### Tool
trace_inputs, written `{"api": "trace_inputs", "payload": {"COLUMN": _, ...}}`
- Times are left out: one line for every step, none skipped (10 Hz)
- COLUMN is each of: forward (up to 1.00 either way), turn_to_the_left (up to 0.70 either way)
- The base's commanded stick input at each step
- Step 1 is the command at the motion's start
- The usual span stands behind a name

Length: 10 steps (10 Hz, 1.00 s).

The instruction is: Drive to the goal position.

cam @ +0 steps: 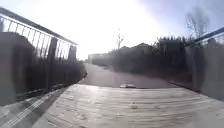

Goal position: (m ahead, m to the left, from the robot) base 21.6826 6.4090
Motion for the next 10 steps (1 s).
{"api": "trace_inputs", "payload": {"forward": 1.0, "turn_to_the_left": 0.0}}
{"api": "trace_inputs", "payload": {"forward": 1.0, "turn_to_the_left": 0.0}}
{"api": "trace_inputs", "payload": {"forward": 1.0, "turn_to_the_left": 0.0}}
{"api": "trace_inputs", "payload": {"forward": 1.0, "turn_to_the_left": 0.0}}
{"api": "trace_inputs", "payload": {"forward": 1.0, "turn_to_the_left": 0.0}}
{"api": "trace_inputs", "payload": {"forward": 1.0, "turn_to_the_left": 0.0}}
{"api": "trace_inputs", "payload": {"forward": 1.0, "turn_to_the_left": 0.0}}
{"api": "trace_inputs", "payload": {"forward": 1.0, "turn_to_the_left": 0.0}}
{"api": "trace_inputs", "payload": {"forward": 1.0, "turn_to_the_left": 0.0}}
{"api": "trace_inputs", "payload": {"forward": 1.0, "turn_to_the_left": 0.0}}
